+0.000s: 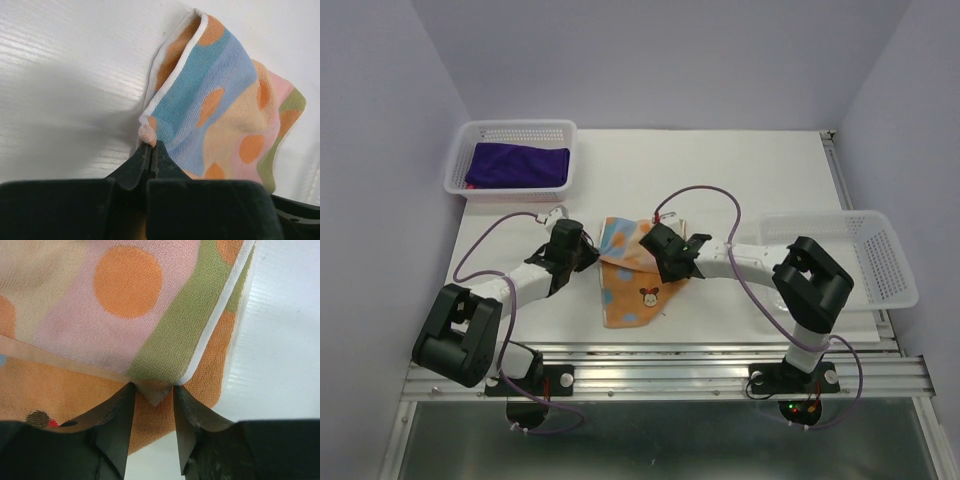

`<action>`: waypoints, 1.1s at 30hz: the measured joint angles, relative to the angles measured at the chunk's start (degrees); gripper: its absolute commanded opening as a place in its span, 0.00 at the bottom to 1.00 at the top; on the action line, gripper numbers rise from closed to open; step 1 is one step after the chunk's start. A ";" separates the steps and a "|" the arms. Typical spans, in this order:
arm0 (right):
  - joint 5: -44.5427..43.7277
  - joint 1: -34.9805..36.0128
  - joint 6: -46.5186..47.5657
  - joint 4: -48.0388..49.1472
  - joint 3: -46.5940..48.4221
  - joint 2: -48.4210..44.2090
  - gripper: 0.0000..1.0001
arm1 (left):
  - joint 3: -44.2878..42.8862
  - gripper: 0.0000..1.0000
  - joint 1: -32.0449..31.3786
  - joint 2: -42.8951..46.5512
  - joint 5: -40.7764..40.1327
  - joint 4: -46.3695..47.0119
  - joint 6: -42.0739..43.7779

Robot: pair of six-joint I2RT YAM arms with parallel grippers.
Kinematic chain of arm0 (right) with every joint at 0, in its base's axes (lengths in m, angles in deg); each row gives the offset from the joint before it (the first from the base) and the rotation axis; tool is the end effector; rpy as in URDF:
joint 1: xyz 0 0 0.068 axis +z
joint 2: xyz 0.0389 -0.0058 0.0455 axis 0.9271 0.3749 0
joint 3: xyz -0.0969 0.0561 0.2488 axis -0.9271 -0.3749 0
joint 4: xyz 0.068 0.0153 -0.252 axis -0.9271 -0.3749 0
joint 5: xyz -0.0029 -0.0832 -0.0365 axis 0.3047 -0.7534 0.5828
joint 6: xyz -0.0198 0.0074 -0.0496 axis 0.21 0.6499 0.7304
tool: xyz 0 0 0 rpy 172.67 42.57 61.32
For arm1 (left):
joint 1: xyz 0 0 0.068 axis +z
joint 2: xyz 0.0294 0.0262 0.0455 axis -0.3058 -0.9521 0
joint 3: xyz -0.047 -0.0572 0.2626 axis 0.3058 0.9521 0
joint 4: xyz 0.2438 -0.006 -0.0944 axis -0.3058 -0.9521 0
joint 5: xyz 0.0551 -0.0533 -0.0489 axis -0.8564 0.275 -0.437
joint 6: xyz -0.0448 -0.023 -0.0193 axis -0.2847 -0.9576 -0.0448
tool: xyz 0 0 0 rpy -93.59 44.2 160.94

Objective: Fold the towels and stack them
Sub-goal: Flatten out the crumpled towel

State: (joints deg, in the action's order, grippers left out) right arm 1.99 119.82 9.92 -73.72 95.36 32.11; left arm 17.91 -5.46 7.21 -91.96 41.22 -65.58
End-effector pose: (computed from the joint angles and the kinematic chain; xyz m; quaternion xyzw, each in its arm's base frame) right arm 0.2294 0.2685 0.1715 -0.1410 0.9452 -0.0153 0.2939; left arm 0.2434 -0.1013 0.1738 -0.2025 0.8571 -0.2425 0.4070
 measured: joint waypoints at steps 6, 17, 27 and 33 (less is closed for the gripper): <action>-1.05 0.02 0.44 0.15 0.15 0.00 0.18 | 0.00 0.00 0.00 0.00 0.04 0.02 0.02; 0.79 0.02 1.84 4.72 -1.31 -2.08 0.01 | 0.00 0.00 -0.02 0.00 0.28 0.24 0.28; 6.36 0.00 2.58 15.89 -7.82 -9.92 0.01 | 0.00 0.00 -0.02 0.00 1.44 1.14 0.28; 8.59 0.00 1.53 19.93 -11.17 -10.25 0.01 | 0.00 0.00 -0.02 0.00 1.62 1.16 0.42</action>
State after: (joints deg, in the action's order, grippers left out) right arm 10.58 119.82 11.45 -53.79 84.19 21.85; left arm 17.91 -5.48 7.21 -90.34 42.38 -65.17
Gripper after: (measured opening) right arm 0.039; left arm 0.026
